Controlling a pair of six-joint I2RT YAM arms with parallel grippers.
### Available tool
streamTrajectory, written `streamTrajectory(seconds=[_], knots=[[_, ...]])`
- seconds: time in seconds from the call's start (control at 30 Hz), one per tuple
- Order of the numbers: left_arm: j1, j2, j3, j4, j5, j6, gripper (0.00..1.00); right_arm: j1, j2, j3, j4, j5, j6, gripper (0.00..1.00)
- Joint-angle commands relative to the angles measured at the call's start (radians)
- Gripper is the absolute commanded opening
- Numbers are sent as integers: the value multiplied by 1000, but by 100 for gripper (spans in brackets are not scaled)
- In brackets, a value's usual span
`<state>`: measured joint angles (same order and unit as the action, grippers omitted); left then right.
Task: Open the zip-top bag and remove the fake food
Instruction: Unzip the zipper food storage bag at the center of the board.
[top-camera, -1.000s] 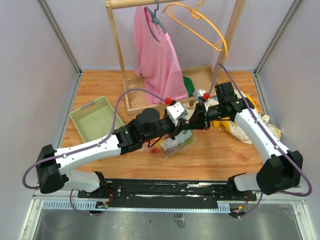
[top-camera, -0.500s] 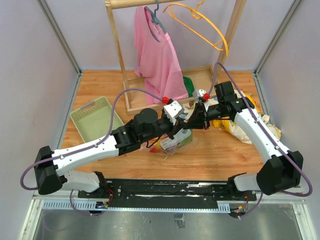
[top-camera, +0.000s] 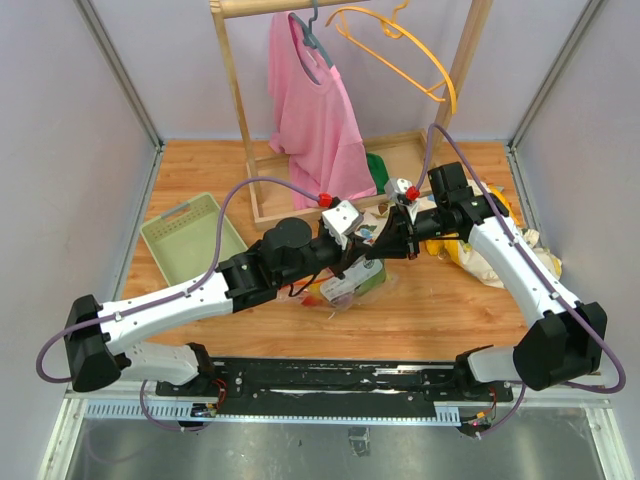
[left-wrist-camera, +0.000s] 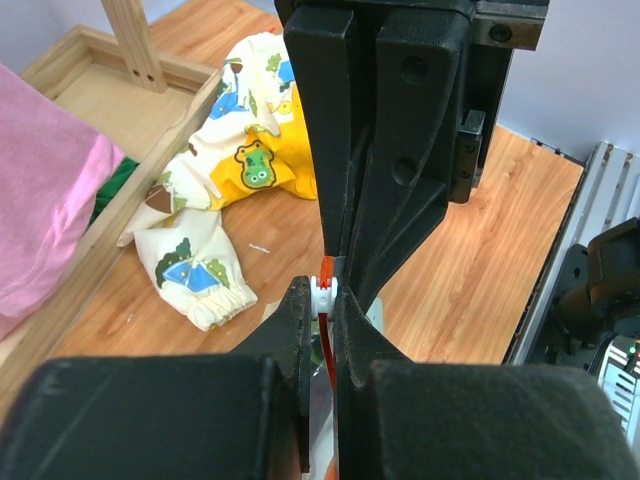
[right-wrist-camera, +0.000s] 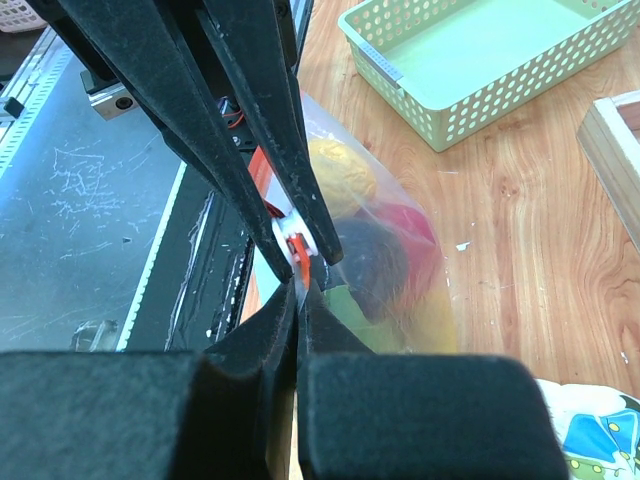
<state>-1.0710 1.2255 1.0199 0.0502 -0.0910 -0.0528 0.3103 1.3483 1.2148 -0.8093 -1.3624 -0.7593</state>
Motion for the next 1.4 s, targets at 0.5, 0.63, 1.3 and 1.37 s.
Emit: streamTrajectory(seconds=[0.5, 0.63, 1.3, 1.37], knots=[[0, -41, 11, -7, 30, -1, 0, -7, -23, 25, -44, -24, -26, 15], [0, -35, 28, 7, 36, 19, 0, 17, -29, -9, -42, -23, -49, 48], [0, -48, -20, 72, 65, -4, 0, 93, 8, -94, 211, -40, 169, 30], [0, -56, -25, 68, 56, -4, 0, 90, 6, -87, 208, -41, 167, 15]])
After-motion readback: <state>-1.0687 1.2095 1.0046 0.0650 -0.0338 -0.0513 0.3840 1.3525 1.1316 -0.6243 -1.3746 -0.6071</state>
